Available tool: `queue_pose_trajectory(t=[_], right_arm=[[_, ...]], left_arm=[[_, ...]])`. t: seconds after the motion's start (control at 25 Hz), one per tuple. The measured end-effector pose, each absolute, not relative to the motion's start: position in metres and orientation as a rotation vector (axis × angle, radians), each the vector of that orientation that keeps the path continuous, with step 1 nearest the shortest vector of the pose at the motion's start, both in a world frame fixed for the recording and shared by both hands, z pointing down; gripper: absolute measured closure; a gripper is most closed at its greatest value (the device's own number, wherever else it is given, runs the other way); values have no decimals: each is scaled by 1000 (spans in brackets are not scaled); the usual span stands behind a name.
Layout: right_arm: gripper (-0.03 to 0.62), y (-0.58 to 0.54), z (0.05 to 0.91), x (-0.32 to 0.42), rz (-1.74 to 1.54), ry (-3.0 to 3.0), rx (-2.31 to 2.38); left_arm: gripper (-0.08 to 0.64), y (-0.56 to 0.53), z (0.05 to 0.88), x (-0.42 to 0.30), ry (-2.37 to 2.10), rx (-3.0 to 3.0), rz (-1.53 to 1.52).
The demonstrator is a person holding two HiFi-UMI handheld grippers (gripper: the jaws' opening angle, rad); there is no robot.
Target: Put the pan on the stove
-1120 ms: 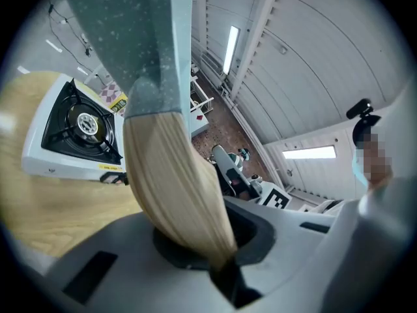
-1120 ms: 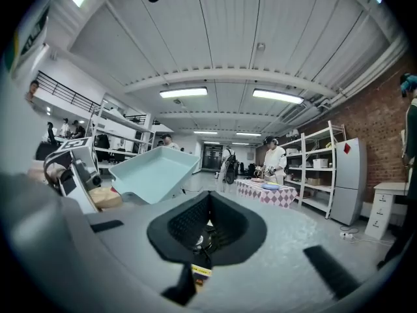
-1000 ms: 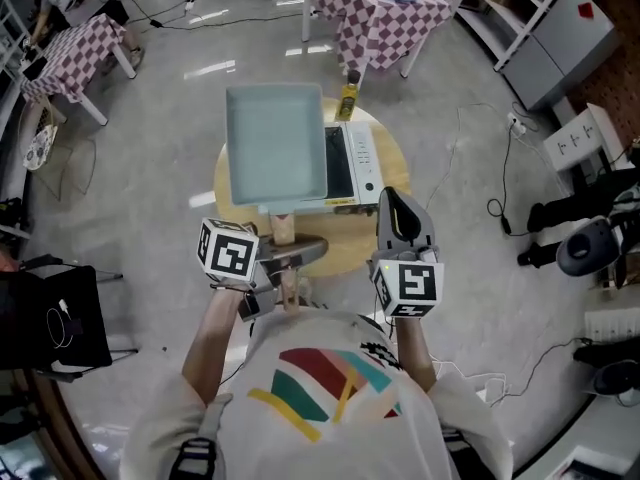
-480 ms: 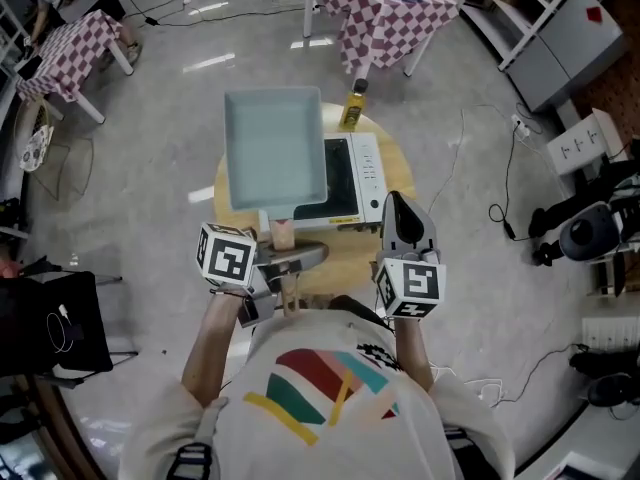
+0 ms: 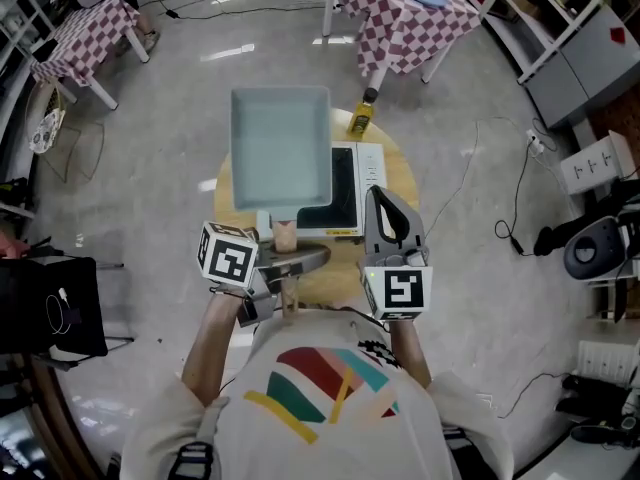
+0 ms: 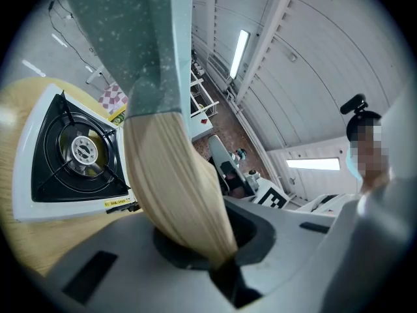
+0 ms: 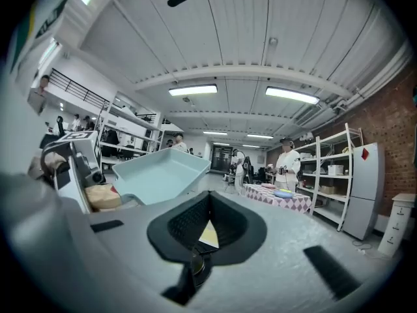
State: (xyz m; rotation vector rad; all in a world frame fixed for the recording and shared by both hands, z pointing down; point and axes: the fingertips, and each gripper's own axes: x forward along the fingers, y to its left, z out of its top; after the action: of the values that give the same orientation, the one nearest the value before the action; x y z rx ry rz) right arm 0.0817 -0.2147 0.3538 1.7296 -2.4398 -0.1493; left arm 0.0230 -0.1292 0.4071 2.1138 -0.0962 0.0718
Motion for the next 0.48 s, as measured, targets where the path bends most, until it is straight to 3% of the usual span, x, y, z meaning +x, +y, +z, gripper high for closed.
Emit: queue_pose_trajectory(t=[0.48], right_arm=[[592,-237,360,88,-97,-2480,1679]], left_arm=[[549,-154,405,35,-92,2113,65]])
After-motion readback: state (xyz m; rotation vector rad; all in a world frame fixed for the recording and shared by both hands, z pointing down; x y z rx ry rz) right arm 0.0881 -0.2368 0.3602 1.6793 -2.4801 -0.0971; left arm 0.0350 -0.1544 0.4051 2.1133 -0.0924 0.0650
